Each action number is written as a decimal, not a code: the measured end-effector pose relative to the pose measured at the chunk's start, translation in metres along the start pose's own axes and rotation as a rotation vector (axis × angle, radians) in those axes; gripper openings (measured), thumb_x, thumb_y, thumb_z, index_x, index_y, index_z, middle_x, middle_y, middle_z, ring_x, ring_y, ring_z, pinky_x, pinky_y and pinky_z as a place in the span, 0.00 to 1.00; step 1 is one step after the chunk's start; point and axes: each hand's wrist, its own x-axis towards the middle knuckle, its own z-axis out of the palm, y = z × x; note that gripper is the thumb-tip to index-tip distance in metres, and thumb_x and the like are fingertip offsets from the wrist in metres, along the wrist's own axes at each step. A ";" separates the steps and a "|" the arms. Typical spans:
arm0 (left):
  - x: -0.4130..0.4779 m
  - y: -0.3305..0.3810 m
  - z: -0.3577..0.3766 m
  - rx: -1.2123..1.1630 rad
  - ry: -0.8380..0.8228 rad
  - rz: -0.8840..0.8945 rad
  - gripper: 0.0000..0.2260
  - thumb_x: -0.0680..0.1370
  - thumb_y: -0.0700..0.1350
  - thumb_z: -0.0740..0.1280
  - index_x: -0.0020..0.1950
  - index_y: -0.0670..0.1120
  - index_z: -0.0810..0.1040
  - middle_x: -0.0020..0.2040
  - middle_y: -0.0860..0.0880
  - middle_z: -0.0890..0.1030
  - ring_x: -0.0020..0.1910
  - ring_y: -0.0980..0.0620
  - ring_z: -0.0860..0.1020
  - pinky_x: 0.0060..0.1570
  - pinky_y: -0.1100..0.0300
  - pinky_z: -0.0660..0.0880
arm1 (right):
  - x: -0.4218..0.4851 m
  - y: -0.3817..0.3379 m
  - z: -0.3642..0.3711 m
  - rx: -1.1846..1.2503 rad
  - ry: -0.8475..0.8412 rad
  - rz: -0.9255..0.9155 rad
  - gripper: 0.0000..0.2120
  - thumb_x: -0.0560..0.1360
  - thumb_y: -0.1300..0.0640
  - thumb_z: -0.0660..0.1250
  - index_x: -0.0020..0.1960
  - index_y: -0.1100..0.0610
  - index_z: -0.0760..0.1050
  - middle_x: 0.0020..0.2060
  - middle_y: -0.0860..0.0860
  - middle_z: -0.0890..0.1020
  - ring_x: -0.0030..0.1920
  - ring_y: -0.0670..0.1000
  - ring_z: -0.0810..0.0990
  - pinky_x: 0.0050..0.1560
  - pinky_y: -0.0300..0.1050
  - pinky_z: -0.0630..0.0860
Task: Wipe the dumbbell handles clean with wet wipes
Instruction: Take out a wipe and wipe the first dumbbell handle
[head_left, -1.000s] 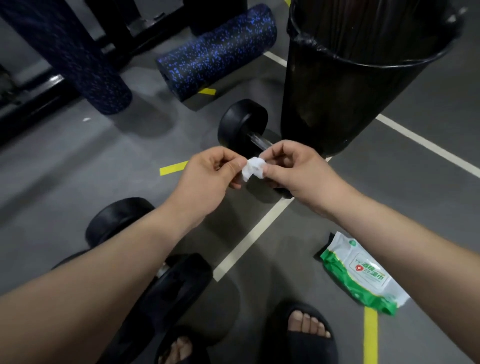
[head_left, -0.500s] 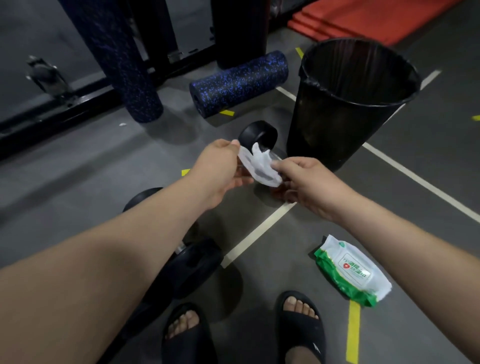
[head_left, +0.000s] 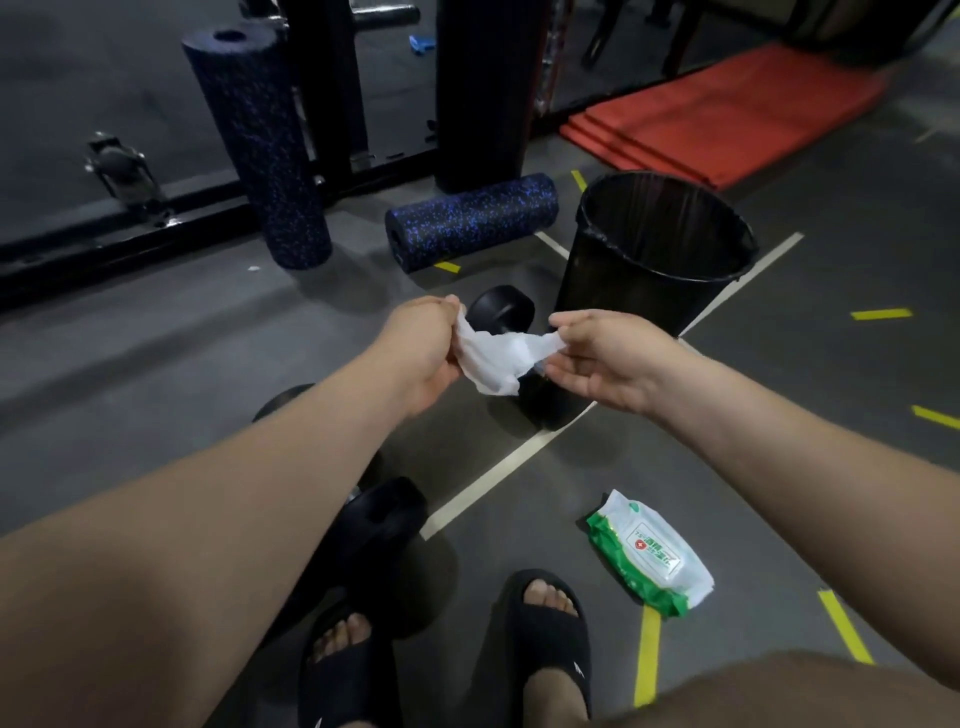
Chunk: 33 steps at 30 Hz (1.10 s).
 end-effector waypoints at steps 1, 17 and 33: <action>-0.001 0.003 0.001 -0.007 -0.003 -0.004 0.10 0.85 0.40 0.59 0.46 0.44 0.74 0.41 0.44 0.77 0.41 0.48 0.78 0.55 0.45 0.78 | -0.003 -0.005 0.001 0.005 -0.017 -0.002 0.08 0.82 0.63 0.61 0.57 0.59 0.78 0.45 0.56 0.82 0.44 0.53 0.83 0.53 0.49 0.83; 0.093 -0.024 -0.019 0.037 0.071 -0.096 0.13 0.84 0.51 0.63 0.53 0.40 0.73 0.45 0.44 0.74 0.46 0.42 0.79 0.61 0.35 0.75 | 0.094 0.000 -0.032 -0.151 -0.199 0.148 0.04 0.80 0.57 0.68 0.47 0.55 0.80 0.43 0.51 0.81 0.42 0.47 0.78 0.46 0.41 0.78; 0.220 -0.124 -0.020 0.667 -0.146 -0.105 0.07 0.77 0.47 0.69 0.43 0.43 0.80 0.37 0.47 0.80 0.37 0.50 0.78 0.42 0.57 0.77 | 0.231 0.046 -0.032 -0.767 -0.133 -0.428 0.09 0.74 0.52 0.76 0.44 0.57 0.80 0.39 0.51 0.84 0.39 0.46 0.81 0.45 0.45 0.78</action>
